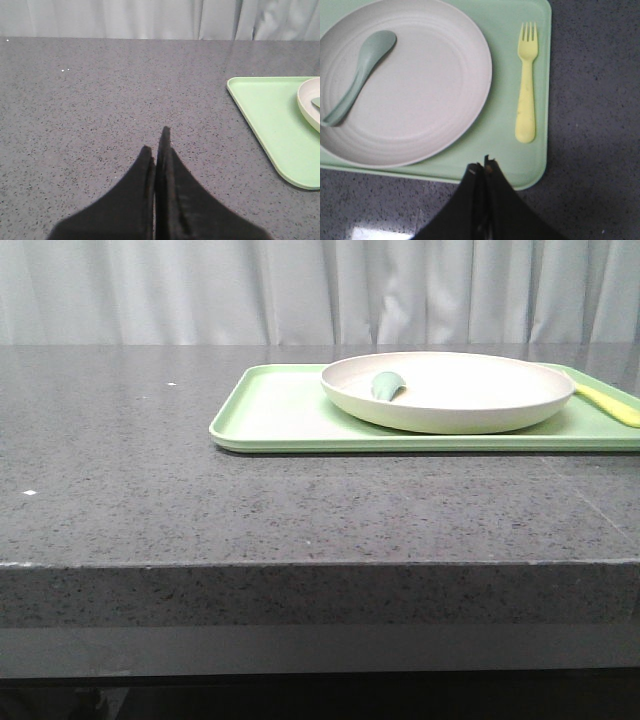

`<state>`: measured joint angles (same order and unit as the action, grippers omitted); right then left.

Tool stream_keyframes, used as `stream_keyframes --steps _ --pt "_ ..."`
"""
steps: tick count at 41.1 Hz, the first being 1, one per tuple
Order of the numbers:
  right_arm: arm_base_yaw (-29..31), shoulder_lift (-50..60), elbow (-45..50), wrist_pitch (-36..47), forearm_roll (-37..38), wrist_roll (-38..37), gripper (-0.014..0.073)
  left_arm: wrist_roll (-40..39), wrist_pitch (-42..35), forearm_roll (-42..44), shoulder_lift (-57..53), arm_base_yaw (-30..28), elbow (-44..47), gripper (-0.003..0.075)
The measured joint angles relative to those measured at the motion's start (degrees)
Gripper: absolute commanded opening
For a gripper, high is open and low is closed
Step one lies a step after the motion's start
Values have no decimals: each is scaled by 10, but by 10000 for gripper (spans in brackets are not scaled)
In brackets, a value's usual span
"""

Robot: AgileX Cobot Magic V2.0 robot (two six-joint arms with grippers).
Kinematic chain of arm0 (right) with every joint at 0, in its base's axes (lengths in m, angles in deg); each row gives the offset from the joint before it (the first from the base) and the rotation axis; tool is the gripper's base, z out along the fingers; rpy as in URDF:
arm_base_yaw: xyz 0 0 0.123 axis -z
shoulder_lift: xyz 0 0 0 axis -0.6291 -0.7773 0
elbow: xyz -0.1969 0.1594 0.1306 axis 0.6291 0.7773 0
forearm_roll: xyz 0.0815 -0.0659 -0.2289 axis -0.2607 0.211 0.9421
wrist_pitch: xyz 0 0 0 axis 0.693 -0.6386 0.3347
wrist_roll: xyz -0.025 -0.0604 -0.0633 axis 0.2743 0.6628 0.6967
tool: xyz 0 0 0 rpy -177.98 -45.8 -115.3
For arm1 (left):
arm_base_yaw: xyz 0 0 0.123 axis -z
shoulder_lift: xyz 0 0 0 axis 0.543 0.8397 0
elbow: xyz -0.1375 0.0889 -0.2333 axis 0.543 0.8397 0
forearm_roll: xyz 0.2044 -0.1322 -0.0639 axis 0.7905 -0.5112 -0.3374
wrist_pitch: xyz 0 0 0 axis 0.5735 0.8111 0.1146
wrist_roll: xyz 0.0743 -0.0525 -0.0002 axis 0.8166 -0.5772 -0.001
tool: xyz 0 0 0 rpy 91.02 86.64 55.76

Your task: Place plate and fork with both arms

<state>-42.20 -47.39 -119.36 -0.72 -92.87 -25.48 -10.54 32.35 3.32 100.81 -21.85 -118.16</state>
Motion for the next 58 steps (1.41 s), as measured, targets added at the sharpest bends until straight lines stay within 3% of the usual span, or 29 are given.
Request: stream_keyframes --steps 12,24,34,58 --pt "0 222 249 136 0 9 -66 0 0 0 0 0 0 -18" --pt "0 472 403 173 0 10 -66 0 0 0 0 0 0 -18" --pt "0 609 439 201 -1 11 -66 0 0 0 0 0 0 -18" --pt "0 616 442 203 -1 12 -68 0 0 0 0 0 0 -18"
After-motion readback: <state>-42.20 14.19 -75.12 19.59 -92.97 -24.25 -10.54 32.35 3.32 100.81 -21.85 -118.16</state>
